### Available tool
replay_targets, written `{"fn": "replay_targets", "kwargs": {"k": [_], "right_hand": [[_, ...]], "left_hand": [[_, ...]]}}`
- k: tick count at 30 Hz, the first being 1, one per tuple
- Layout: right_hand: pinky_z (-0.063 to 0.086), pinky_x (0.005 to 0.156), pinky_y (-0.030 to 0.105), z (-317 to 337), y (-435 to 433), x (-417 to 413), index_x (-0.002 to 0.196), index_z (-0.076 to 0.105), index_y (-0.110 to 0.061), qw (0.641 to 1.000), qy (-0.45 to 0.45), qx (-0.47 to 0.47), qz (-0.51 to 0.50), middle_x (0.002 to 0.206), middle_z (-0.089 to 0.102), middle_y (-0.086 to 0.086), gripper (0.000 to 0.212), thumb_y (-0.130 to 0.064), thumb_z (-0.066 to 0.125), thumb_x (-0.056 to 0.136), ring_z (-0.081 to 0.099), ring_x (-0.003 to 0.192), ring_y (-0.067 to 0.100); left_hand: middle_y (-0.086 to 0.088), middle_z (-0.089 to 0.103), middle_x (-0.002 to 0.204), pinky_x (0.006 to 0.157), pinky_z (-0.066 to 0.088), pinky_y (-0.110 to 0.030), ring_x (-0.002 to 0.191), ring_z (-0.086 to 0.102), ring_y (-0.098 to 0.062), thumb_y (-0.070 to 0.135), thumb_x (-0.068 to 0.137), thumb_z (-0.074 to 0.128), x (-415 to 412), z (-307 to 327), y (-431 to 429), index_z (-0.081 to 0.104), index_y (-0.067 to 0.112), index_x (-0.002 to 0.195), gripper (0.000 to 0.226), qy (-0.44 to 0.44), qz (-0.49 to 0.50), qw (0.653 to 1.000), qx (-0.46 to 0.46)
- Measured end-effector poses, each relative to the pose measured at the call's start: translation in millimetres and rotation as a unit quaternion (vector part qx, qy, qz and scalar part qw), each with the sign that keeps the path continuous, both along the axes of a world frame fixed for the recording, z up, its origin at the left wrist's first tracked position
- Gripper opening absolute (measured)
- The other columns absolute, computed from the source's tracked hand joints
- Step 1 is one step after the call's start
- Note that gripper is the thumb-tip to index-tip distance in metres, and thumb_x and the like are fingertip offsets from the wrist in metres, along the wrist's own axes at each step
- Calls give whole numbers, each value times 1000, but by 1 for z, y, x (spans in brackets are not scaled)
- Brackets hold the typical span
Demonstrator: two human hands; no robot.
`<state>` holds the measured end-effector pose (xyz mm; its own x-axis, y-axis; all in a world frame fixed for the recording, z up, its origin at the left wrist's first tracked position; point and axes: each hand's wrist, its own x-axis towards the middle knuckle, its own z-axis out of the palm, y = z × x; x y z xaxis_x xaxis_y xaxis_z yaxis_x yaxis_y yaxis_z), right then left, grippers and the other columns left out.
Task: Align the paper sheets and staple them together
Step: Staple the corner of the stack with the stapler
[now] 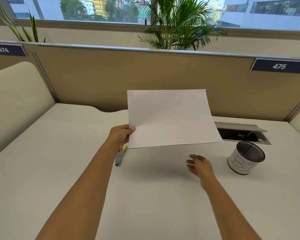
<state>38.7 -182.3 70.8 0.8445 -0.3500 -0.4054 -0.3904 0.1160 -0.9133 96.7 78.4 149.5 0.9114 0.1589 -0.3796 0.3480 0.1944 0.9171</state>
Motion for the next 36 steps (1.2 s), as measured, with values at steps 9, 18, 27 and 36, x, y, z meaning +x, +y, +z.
{"fn": "replay_targets", "kwargs": {"k": [9,18,27,36], "right_hand": [[48,76,28,-24,150,36,111,56,-9,932,-64,-294,202,99,67,13,36,-34,62,85,62,87,24],[47,85,33,-41,237,51,125,39,-8,867,-34,-433,242,117,48,12,69,-54,61,78,51,104,26],[48,89,28,-52,249,60,139,25,-5,848,-28,-463,256,127,45,11,55,-22,49,93,52,111,23],[51,72,18,-26,179,22,125,46,-17,962,-23,33,269,112,56,1,35,-27,53,92,62,92,14]], "left_hand": [[-19,58,129,88,51,-36,99,60,-25,1,86,58,33,1,10,52,-5,125,40,5,27,1000,-11],[-17,59,128,84,50,-34,97,59,-24,2,87,57,53,-10,21,51,-4,126,39,16,25,1000,-6],[-16,59,127,90,49,-38,98,59,-25,4,88,57,59,-16,28,52,-3,125,38,21,25,999,9],[-15,59,128,96,47,-44,98,58,-26,7,88,57,45,-14,15,54,-2,122,35,31,28,999,21]]}}
